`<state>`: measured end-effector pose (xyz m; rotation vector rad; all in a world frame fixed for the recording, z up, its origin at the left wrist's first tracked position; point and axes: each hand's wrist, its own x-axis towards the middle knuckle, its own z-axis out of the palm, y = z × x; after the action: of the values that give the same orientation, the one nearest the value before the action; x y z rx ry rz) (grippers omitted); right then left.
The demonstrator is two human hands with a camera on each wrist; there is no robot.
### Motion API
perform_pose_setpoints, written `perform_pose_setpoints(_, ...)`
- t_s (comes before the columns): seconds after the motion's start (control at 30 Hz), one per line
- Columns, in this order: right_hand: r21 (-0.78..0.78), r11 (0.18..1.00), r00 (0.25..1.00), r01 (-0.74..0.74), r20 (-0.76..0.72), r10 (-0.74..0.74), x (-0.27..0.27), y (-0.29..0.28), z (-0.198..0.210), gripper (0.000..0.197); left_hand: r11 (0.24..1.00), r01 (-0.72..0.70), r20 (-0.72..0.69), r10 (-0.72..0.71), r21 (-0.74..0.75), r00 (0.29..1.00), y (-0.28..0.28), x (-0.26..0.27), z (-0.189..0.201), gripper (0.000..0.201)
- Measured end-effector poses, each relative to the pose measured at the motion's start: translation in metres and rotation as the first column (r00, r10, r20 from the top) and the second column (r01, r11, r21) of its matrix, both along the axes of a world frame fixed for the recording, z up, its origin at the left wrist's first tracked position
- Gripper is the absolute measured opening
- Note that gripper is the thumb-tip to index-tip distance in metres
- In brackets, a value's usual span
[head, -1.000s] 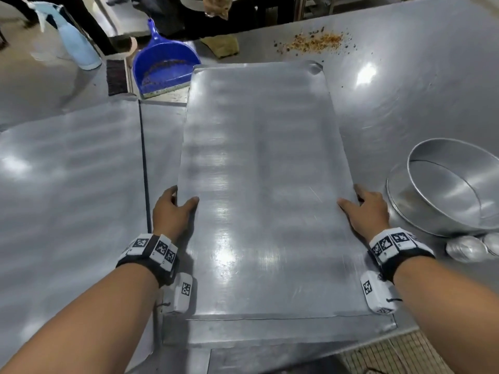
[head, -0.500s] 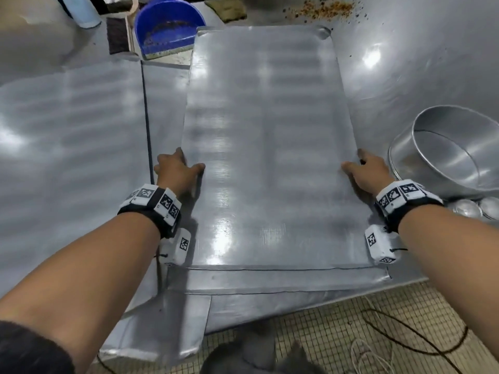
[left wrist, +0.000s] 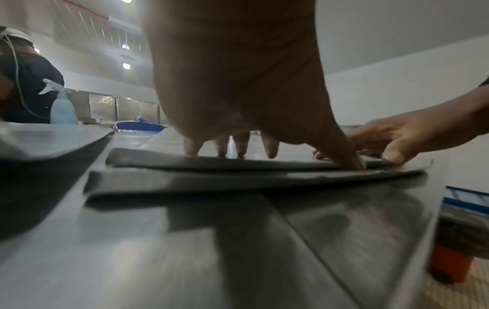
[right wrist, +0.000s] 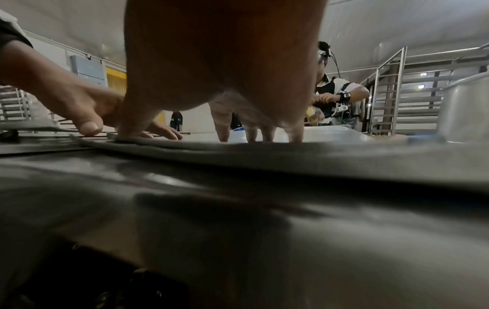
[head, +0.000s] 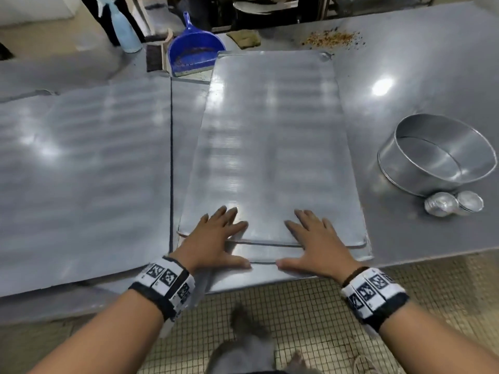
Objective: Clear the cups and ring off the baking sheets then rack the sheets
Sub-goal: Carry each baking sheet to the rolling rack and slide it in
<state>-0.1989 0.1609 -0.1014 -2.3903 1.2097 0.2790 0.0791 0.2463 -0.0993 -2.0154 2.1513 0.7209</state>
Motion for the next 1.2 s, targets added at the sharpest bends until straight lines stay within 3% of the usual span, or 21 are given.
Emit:
perform_pose_setpoints(0.13,-0.048,0.998,0.996,-0.044,0.069,0.047,-0.015,0.012,-0.009,0.090,0.999,-0.003,0.001,0.003,-0.034,1.000,0.022,-0.008,-0.008,0.090)
perform_pose_setpoints(0.27,-0.083,0.993,0.996,-0.081,0.036,0.084,-0.018,0.018,-0.016,0.080,0.999,-0.023,-0.003,0.023,-0.031,1.000,0.026,-0.012,-0.008,0.076)
perform_pose_setpoints(0.53,-0.093,0.996,0.991,0.002,0.130,0.010,-0.025,0.045,-0.020,0.056,0.989,-0.097,-0.047,0.092,-0.113,0.995,0.053,-0.028,-0.008,0.047)
perform_pose_setpoints(0.9,-0.122,0.992,0.982,0.026,0.189,-0.003,-0.048,0.059,-0.022,0.050,0.990,-0.101,-0.057,0.095,-0.102,0.994,0.073,-0.054,-0.008,0.047)
perform_pose_setpoints(1.0,-0.045,0.994,0.954,0.099,0.288,-0.082,-0.057,0.060,-0.015,0.050,0.983,-0.160,-0.187,0.141,-0.089,0.972,0.079,-0.060,-0.002,0.053)
perform_pose_setpoints(1.1,-0.038,0.956,0.904,0.291,0.339,-0.261,-0.075,0.046,-0.010,0.053,0.871,-0.455,-0.367,0.368,-0.184,0.854,0.084,-0.055,0.002,0.060)
perform_pose_setpoints(1.2,-0.114,0.829,0.816,0.547,0.295,-0.498,-0.103,0.028,-0.007,0.062,0.664,-0.703,-0.251,0.656,-0.255,0.711,0.089,-0.044,0.007,0.068)
